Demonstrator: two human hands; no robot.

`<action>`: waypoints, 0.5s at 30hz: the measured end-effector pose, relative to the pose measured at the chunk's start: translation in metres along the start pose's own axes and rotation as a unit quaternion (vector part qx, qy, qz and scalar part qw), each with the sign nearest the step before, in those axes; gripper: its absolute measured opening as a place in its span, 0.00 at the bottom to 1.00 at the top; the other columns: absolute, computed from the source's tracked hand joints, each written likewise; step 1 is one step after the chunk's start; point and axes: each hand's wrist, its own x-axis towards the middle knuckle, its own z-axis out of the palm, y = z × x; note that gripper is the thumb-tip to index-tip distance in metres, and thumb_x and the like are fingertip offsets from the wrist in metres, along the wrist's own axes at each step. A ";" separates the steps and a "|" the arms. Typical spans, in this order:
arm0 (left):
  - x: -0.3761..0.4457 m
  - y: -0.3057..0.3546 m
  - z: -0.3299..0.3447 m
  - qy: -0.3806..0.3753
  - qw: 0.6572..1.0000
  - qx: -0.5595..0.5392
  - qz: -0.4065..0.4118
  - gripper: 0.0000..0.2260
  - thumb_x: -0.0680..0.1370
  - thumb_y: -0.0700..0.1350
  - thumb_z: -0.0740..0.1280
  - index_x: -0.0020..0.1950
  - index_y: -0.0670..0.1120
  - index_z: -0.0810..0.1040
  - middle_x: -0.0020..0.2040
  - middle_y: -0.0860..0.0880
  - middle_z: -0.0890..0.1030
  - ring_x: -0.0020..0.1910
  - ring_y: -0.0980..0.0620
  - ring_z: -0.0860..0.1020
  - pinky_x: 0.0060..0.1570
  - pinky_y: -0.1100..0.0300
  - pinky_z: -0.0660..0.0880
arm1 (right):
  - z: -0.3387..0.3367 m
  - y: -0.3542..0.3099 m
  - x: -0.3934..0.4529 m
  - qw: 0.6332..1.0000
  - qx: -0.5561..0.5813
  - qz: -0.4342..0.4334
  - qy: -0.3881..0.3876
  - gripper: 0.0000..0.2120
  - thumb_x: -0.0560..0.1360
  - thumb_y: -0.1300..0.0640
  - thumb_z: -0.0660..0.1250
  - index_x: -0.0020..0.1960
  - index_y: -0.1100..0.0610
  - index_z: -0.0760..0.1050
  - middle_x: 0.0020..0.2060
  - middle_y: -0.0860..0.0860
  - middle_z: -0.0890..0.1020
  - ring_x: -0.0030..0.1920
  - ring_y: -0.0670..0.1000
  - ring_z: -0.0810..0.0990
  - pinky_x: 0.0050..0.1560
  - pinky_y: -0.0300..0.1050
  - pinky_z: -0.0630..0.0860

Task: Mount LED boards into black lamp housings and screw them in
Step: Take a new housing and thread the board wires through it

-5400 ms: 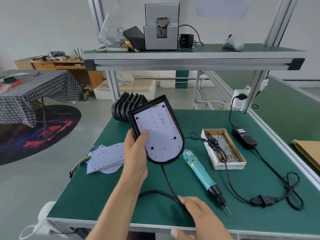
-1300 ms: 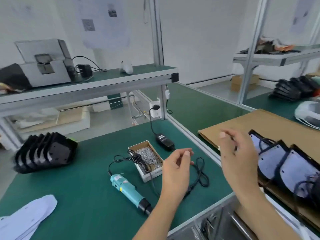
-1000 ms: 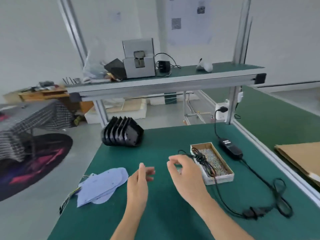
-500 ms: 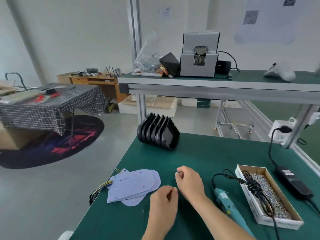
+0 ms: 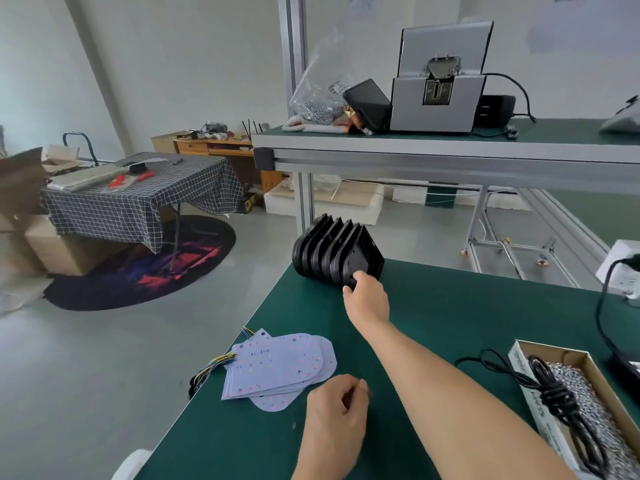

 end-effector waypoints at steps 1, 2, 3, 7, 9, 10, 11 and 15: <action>0.000 0.000 0.000 0.002 1.000 0.001 0.003 0.12 0.82 0.46 0.66 0.39 0.53 0.80 0.35 0.46 0.81 0.34 0.44 0.78 0.39 0.51 0.76 | 0.001 0.001 0.001 1.000 -0.010 -0.001 0.010 0.12 0.83 0.55 0.65 0.64 0.59 0.77 0.60 0.56 0.80 0.56 0.62 0.80 0.51 0.51 0.76; 0.000 0.000 0.000 0.003 1.000 0.001 0.004 0.11 0.82 0.46 0.66 0.40 0.53 0.80 0.35 0.46 0.81 0.34 0.45 0.78 0.39 0.51 0.76 | 0.001 0.003 0.001 1.000 -0.018 -0.002 0.022 0.10 0.83 0.55 0.65 0.59 0.60 0.78 0.57 0.56 0.80 0.52 0.62 0.80 0.49 0.52 0.77; 0.000 0.000 0.000 0.004 1.000 0.001 0.003 0.11 0.82 0.46 0.66 0.40 0.53 0.80 0.35 0.46 0.81 0.34 0.45 0.78 0.39 0.51 0.76 | 0.000 0.004 0.001 0.999 -0.023 -0.003 0.036 0.09 0.83 0.55 0.65 0.56 0.61 0.78 0.54 0.56 0.80 0.48 0.61 0.78 0.47 0.53 0.77; 0.000 0.001 -0.001 0.001 1.000 0.007 -0.004 0.13 0.82 0.46 0.66 0.38 0.50 0.81 0.35 0.46 0.82 0.36 0.45 0.79 0.40 0.49 0.77 | -0.007 0.012 -0.008 0.996 -0.030 -0.014 0.083 0.11 0.83 0.54 0.66 0.46 0.61 0.75 0.46 0.54 0.79 0.40 0.59 0.75 0.43 0.54 0.77; 0.000 -0.001 -0.001 -0.002 1.000 0.008 -0.003 0.13 0.82 0.47 0.66 0.38 0.49 0.81 0.35 0.45 0.82 0.34 0.46 0.78 0.40 0.49 0.77 | -0.016 0.019 -0.018 0.994 -0.038 -0.023 0.104 0.13 0.83 0.53 0.67 0.43 0.60 0.72 0.42 0.52 0.77 0.38 0.60 0.75 0.41 0.54 0.75; 0.000 -0.002 -0.001 -0.004 1.000 0.010 -0.002 0.13 0.82 0.48 0.66 0.38 0.49 0.81 0.35 0.45 0.82 0.33 0.47 0.77 0.39 0.49 0.76 | -0.021 0.023 -0.025 0.993 -0.041 -0.029 0.109 0.14 0.83 0.53 0.67 0.43 0.60 0.72 0.41 0.51 0.76 0.38 0.60 0.75 0.40 0.53 0.75; 0.000 -0.002 -0.001 -0.006 1.000 0.012 -0.002 0.13 0.82 0.48 0.65 0.38 0.49 0.81 0.35 0.44 0.82 0.31 0.50 0.75 0.39 0.49 0.76 | -0.027 0.027 -0.032 0.992 -0.047 -0.034 0.112 0.14 0.83 0.52 0.67 0.43 0.59 0.72 0.41 0.50 0.76 0.38 0.60 0.76 0.39 0.53 0.75; -0.001 0.003 -0.002 -0.014 1.000 0.002 -0.017 0.13 0.82 0.49 0.65 0.38 0.49 0.80 0.36 0.45 0.81 0.31 0.57 0.73 0.34 0.55 0.74 | -0.058 0.043 -0.073 0.988 -0.113 -0.045 0.100 0.11 0.83 0.50 0.66 0.48 0.56 0.76 0.44 0.48 0.78 0.39 0.56 0.79 0.39 0.50 0.77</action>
